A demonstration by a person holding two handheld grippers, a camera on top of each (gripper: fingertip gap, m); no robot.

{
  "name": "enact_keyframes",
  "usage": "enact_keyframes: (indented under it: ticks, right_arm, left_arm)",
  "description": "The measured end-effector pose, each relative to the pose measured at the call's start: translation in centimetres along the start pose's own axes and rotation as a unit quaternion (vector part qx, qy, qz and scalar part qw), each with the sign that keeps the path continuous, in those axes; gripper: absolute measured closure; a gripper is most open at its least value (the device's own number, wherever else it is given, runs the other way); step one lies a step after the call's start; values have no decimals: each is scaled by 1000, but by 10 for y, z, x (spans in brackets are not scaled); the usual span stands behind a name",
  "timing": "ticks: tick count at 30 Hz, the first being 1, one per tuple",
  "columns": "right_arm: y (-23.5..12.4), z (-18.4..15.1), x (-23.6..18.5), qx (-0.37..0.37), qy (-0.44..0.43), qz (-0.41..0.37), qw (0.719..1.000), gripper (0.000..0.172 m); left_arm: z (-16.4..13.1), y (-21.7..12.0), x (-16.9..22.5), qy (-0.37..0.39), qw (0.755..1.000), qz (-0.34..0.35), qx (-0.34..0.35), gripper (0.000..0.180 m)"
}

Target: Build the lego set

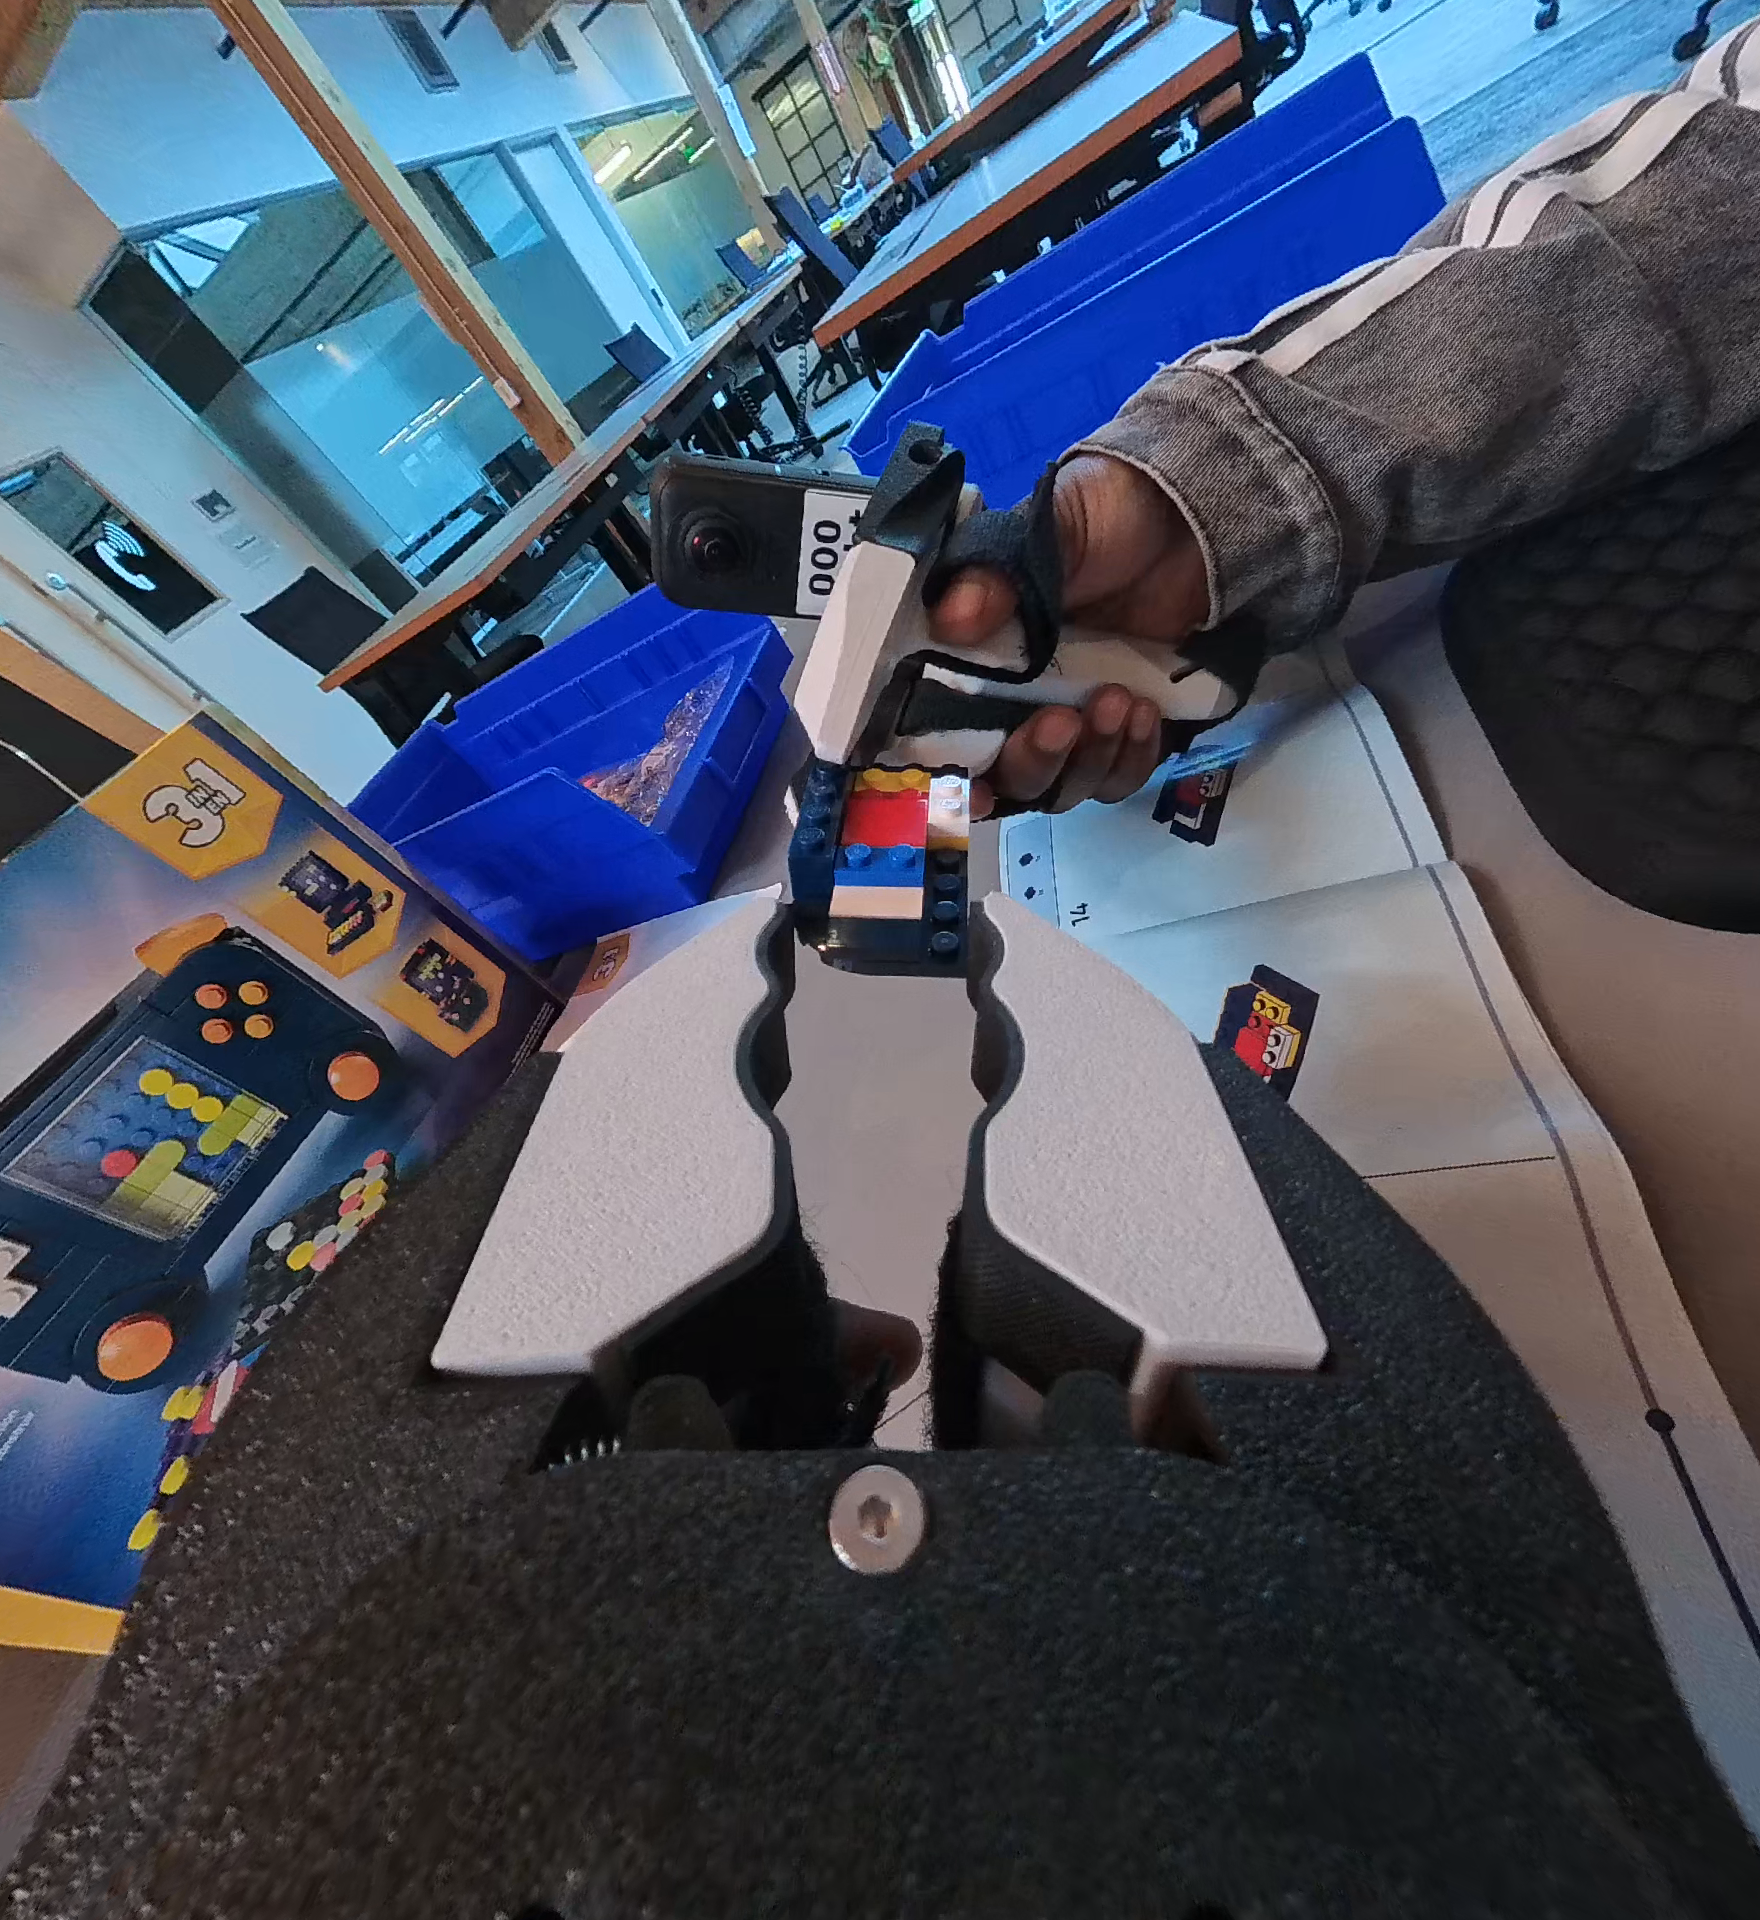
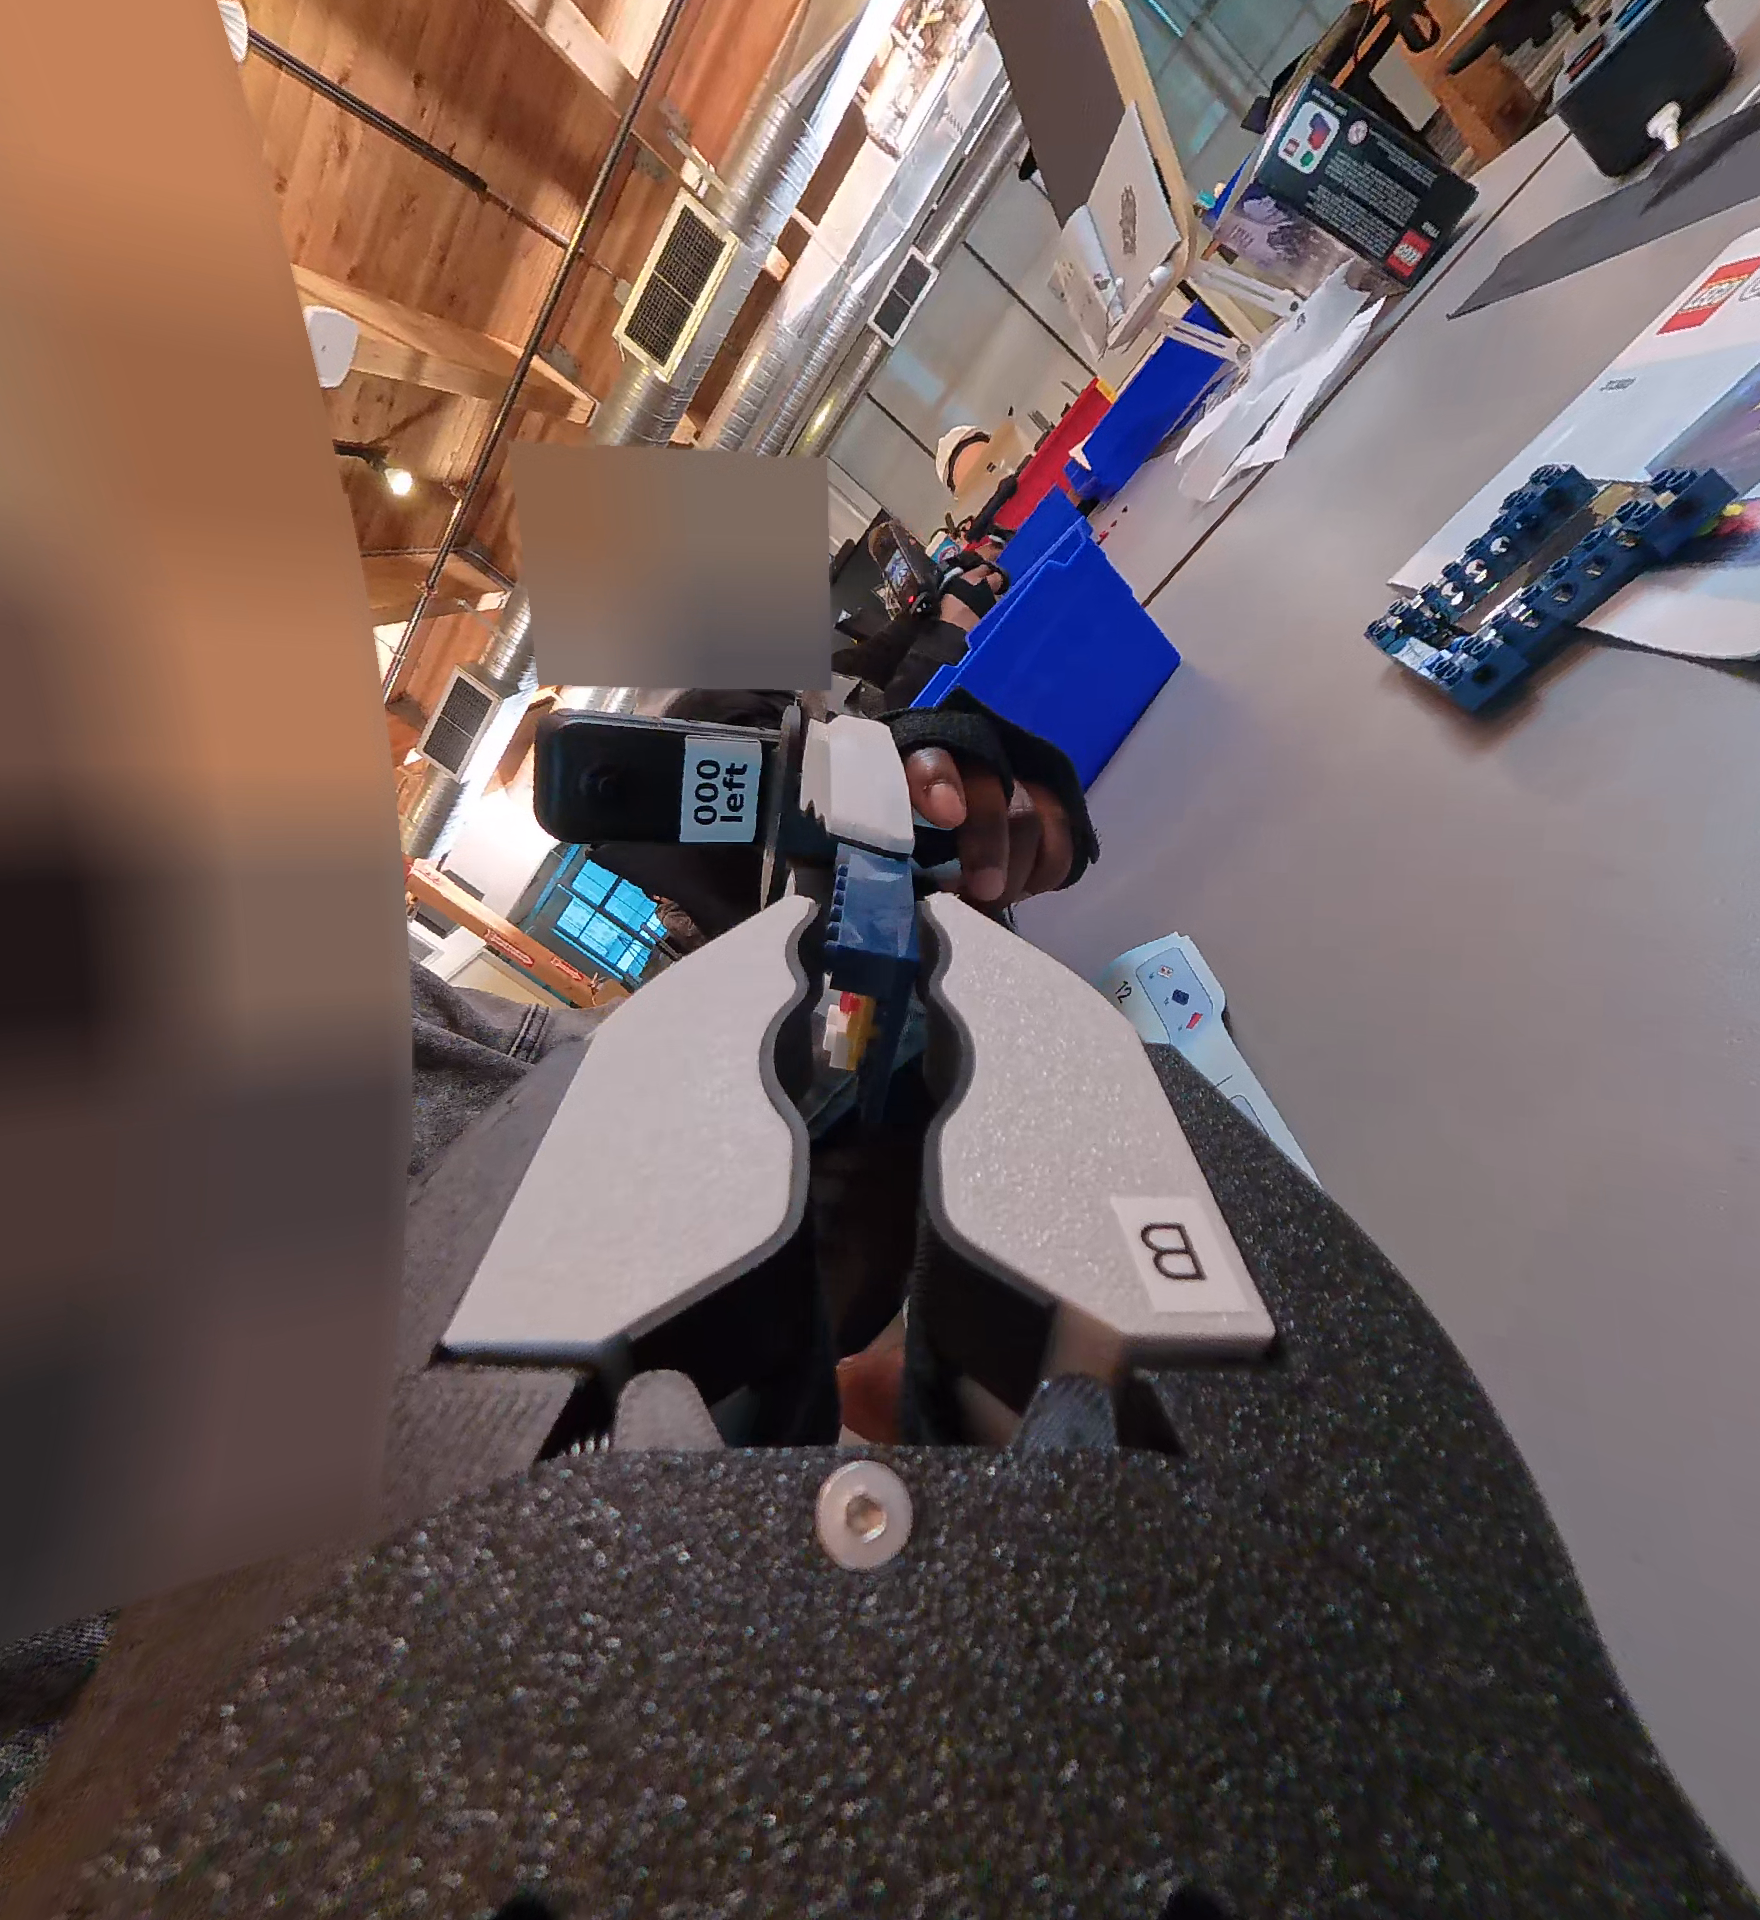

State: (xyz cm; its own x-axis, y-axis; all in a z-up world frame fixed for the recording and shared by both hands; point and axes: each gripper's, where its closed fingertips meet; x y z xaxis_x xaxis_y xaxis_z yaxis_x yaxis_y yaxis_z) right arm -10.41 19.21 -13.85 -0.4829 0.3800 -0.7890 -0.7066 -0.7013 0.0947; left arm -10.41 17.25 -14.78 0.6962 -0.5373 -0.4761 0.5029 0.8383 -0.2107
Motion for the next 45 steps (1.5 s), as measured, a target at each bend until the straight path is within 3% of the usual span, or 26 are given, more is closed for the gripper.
enact_keyframes:
  ticks: [39, 45]
  right_arm:
    - [0, 2, 3, 13, 6, -4, 1000, 155]
    - [5, -4, 1, -3, 7, 0, 1000, 155]
  left_arm:
    - [-3, 2, -1, 6, 1000, 6, -7, 149]
    - [-7, 7, 3, -65, 998, -22, -3, 118]
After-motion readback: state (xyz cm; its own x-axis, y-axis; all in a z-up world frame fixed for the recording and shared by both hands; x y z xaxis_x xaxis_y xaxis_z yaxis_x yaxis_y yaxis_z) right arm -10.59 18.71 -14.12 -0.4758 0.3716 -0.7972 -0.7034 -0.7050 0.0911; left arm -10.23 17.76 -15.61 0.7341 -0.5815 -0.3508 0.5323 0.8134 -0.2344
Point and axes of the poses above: each gripper's, where its closed fingertips meet, y out along the fingers, z out of its top, x = y × z across the jaws, and after that the axes turned 5 degrees about -z, right-handed
